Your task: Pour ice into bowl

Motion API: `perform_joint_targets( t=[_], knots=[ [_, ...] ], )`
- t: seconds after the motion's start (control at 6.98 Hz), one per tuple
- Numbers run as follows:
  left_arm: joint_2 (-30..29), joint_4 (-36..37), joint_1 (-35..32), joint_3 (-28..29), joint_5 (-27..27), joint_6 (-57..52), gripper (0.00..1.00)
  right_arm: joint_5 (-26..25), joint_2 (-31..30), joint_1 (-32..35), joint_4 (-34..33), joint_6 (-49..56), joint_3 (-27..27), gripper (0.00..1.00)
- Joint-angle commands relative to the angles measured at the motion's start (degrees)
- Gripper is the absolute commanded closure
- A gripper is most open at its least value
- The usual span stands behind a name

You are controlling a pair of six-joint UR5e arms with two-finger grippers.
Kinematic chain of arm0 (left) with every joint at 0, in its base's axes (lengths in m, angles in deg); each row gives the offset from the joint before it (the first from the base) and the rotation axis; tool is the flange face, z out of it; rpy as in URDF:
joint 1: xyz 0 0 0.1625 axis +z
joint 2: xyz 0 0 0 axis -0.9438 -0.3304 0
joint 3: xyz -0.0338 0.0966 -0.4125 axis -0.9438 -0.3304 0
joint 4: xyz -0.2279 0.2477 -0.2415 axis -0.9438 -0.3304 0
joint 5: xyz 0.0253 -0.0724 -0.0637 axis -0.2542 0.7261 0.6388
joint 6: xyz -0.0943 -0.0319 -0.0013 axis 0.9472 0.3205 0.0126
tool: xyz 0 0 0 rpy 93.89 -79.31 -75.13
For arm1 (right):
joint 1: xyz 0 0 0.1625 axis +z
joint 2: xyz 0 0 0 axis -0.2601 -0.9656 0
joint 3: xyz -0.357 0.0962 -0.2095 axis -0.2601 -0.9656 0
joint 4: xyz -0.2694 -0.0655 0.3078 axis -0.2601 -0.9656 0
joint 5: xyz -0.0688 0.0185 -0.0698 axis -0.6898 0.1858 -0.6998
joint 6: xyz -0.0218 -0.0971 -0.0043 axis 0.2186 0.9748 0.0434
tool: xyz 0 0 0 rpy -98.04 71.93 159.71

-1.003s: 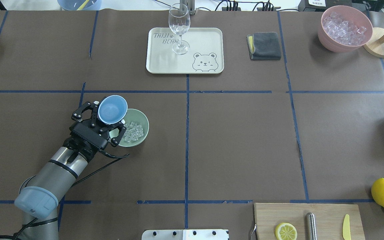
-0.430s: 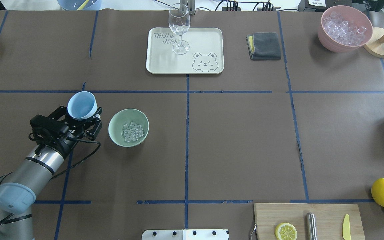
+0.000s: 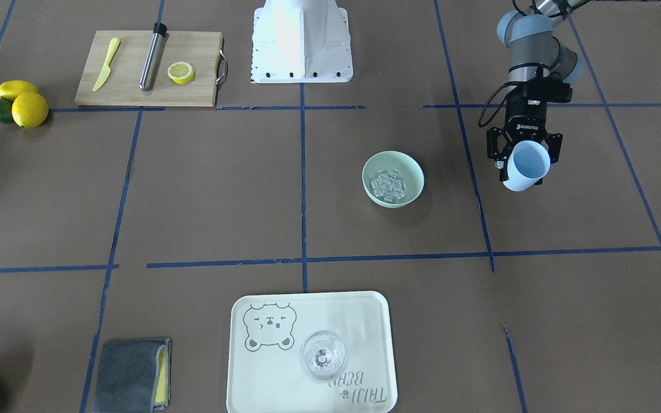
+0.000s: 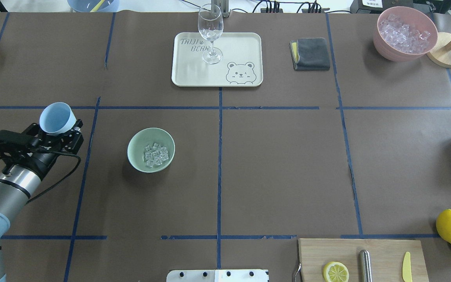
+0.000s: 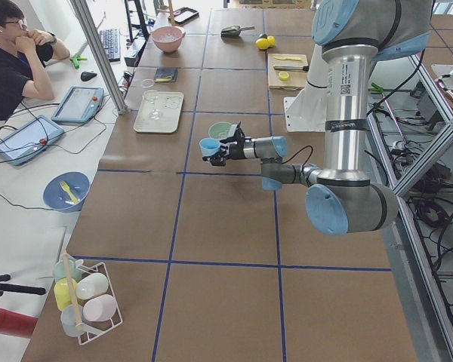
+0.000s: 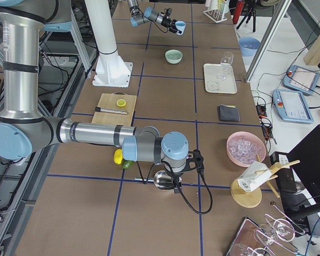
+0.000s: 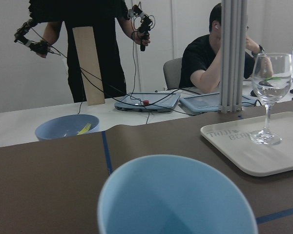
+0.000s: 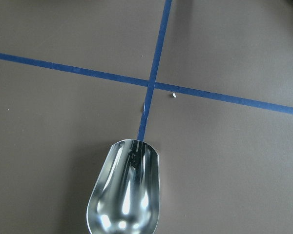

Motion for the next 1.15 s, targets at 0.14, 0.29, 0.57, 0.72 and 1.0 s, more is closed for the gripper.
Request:
perform_joint_targets(
  t=[0.14,0.29,0.57,0.72,1.0],
  knots=[
    [1.5,-0.7,-0.1,10.2,-2.0,15.2,1.00,0.1,0.0,0.0,0.1,0.0,0.1,0.00],
    [1.4,-0.7,-0.1,10.8,-3.8,15.4,1.00,0.1,0.1,0.1,0.1,0.0,0.1,0.00],
    [1.3,-0.7,0.3,13.7,-3.9,16.8,1.00,0.1,0.2,0.1,0.1,0.1,0.1,0.00],
    [1.4,-0.7,0.3,14.8,-3.9,16.9,1.00,0.1,0.2,0.1,0.1,0.0,0.2,0.00],
    [1.3,-0.6,0.4,14.8,-3.5,16.9,1.00,0.1,0.3,0.1,0.1,0.0,0.2,0.00]
  ],
)
